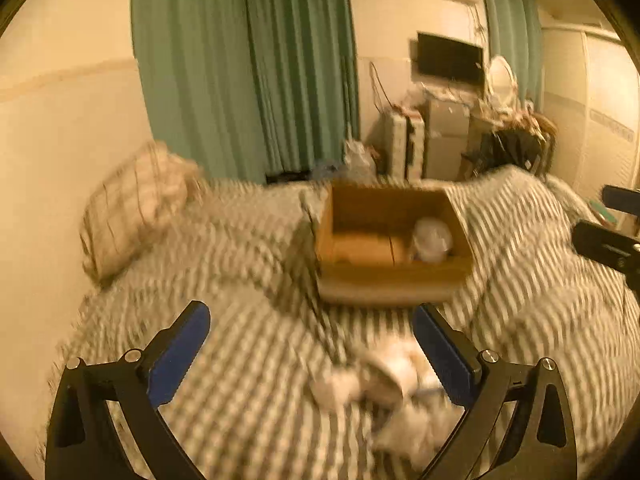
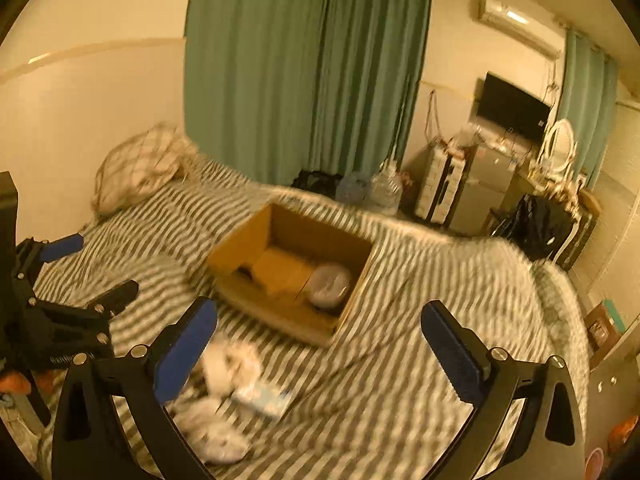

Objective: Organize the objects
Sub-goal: 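Grasp the white cloth with the right gripper while the left grasps the figurine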

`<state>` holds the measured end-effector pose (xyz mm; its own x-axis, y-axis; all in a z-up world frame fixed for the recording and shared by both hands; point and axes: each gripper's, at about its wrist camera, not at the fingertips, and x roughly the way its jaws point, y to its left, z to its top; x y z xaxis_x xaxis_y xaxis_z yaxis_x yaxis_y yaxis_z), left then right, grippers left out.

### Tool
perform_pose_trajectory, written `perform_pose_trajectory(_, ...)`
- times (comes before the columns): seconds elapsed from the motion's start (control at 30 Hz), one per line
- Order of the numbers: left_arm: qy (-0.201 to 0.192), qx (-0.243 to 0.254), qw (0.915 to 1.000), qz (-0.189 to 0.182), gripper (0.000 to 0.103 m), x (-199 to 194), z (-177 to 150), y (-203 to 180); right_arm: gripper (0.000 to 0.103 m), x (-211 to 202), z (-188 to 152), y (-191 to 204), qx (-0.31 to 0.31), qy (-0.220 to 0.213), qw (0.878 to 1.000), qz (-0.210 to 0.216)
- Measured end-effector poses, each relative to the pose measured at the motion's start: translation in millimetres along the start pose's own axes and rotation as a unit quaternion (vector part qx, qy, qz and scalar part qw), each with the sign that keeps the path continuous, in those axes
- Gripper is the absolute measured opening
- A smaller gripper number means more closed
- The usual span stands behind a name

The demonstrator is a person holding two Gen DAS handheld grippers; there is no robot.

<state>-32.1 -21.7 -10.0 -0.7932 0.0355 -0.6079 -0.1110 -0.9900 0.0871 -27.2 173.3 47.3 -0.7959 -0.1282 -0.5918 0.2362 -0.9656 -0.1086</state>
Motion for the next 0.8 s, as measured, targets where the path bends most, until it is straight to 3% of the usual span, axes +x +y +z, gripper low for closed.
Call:
perform_pose_trajectory(0.1, 0.020, -0.018, 0.9996, -0.010, 0.103, 5.5, -36.2, 0.4, 0.102, 14.2, -33.2, 19.1, -0.001, 0.039, 0.999, 0.030)
perform_pose_trajectory(0.23, 0.056, -0.027, 0.9980, 0.007, 0.103, 21.5, -71.5, 0.4, 0.102, 45.4, -77.8, 36.2, 0.021, 0.096, 0.993, 0.064)
perform_pose_trajectory(0.37, 0.072, -0.036, 0.9966, 0.017, 0.103, 26.8, -82.4, 7.5, 0.102, 68.2, -108.7, 52.4, 0.016, 0.150, 0.984, 0.097)
perform_pose_trajectory(0.57, 0.076, -0.054, 0.9956, 0.010, 0.103, 30.6, -89.2, 17.9, 0.102, 86.1, -124.9, 86.2, -0.049, 0.189, 0.975, 0.102)
perform_pose_trajectory(0.63, 0.080, -0.060, 0.9950, 0.008, 0.103, 32.6, -90.2, 20.9, 0.096, 93.7, -132.0, 93.8, -0.062, 0.205, 0.971, 0.103)
perform_pose_trajectory(0.67, 0.080, -0.062, 0.9948, 0.007, 0.103, 33.0, -89.9, 21.5, 0.082, 97.0, -134.6, 96.0, -0.067, 0.214, 0.969, 0.104)
perform_pose_trajectory(0.8, 0.084, -0.064, 0.9944, 0.006, 0.103, 34.6, -90.0, 20.9, 0.059, 98.4, -136.3, 94.9, -0.069, 0.218, 0.967, 0.108)
